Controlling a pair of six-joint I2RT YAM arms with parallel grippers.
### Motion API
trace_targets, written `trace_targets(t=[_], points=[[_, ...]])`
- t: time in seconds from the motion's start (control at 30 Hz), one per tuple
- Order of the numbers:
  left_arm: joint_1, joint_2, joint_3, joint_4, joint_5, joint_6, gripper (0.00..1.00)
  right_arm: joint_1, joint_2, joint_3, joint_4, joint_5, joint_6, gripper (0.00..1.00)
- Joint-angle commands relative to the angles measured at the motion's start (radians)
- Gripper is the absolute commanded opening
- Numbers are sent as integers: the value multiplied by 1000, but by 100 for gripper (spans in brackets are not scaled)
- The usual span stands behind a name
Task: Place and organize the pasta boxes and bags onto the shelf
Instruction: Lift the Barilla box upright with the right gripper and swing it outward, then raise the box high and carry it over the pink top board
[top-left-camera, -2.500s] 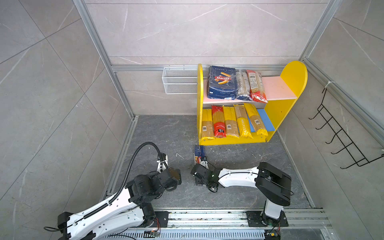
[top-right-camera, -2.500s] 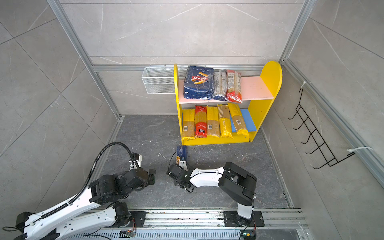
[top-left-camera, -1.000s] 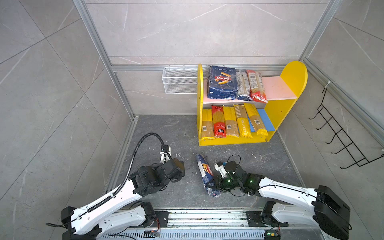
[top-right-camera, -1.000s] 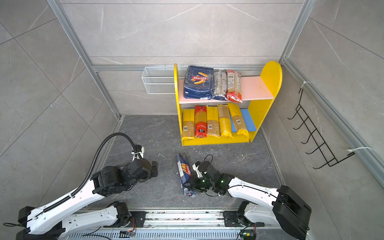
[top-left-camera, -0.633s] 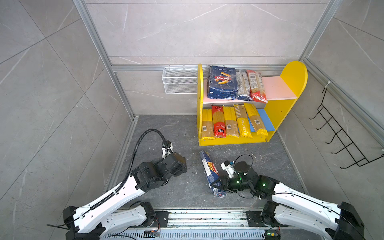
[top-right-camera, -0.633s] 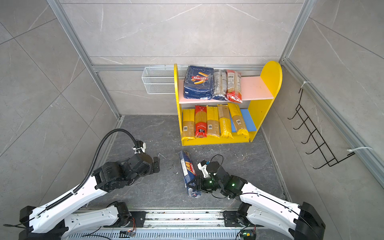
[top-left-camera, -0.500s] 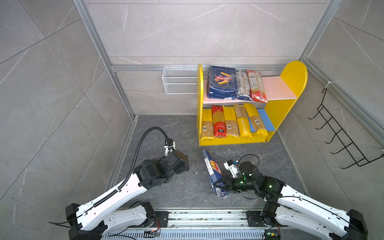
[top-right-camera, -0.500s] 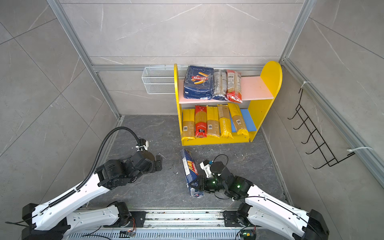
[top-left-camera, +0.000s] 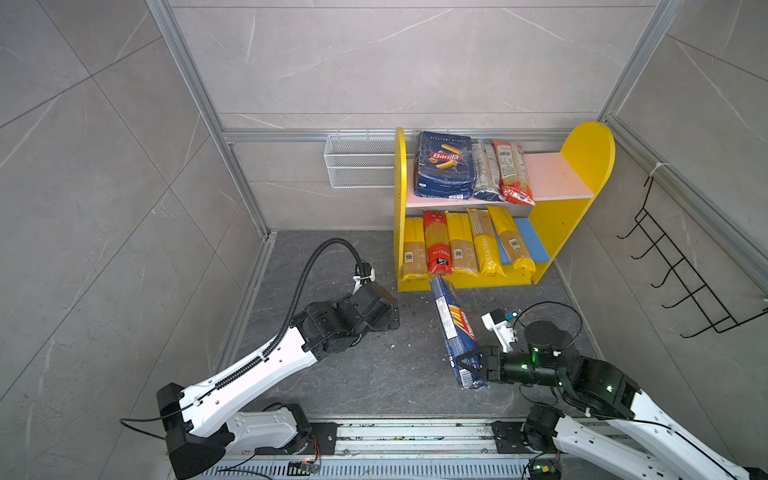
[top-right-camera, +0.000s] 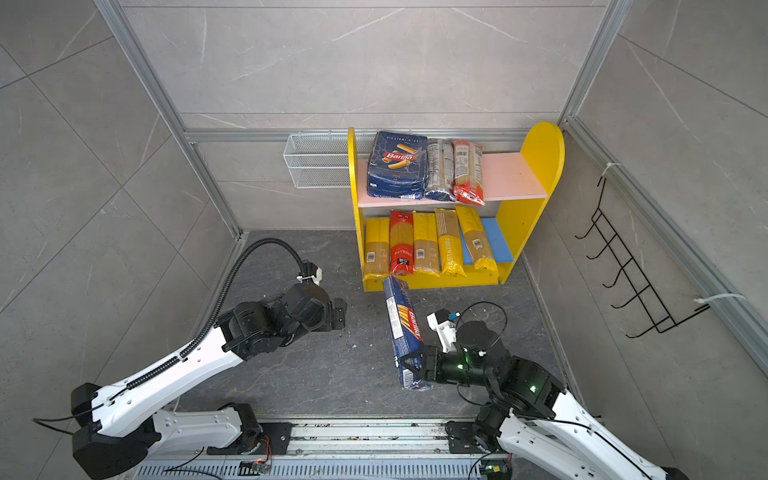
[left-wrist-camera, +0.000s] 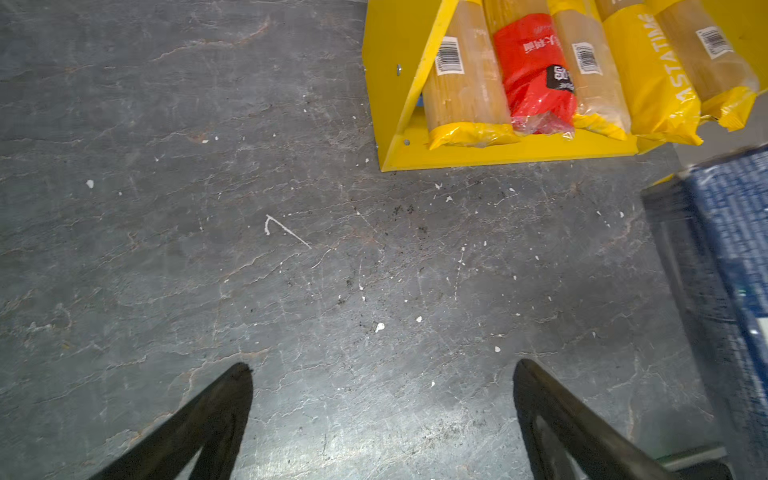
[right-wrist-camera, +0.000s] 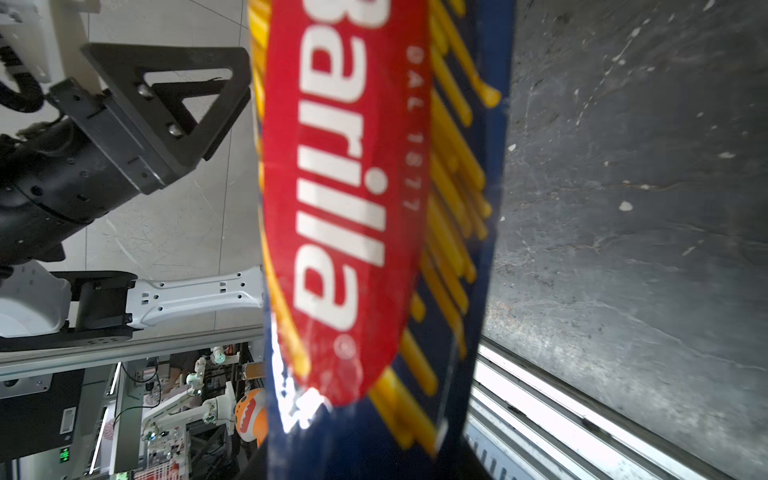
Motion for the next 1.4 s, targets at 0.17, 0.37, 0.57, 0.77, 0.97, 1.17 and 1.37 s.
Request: trace_targets(t=[0.17,0.37,0.57,0.77,0.97,1.17,1.37], points=[[52,70,83,87,118,102,100,-5,-52,295,-143,189,-105,37],[68,73,77,125,164,119,100,-4,3,484,-256,292,-150,36],[81,67,69,144,196,129,100,5,103,698,-347,412,-194,36],[86,69,65,166,223,133,100,47,227,915,-417,551,-257,36],[93,76,66,190,244,142,100,145,379,1197,-513,751,-337,37],[102,91,74,210,270,148,100,217,486,1416,-569,904,-401,37],[116,104,78,227,293,154,100,289,516,1505,-529,1015,-463,37]])
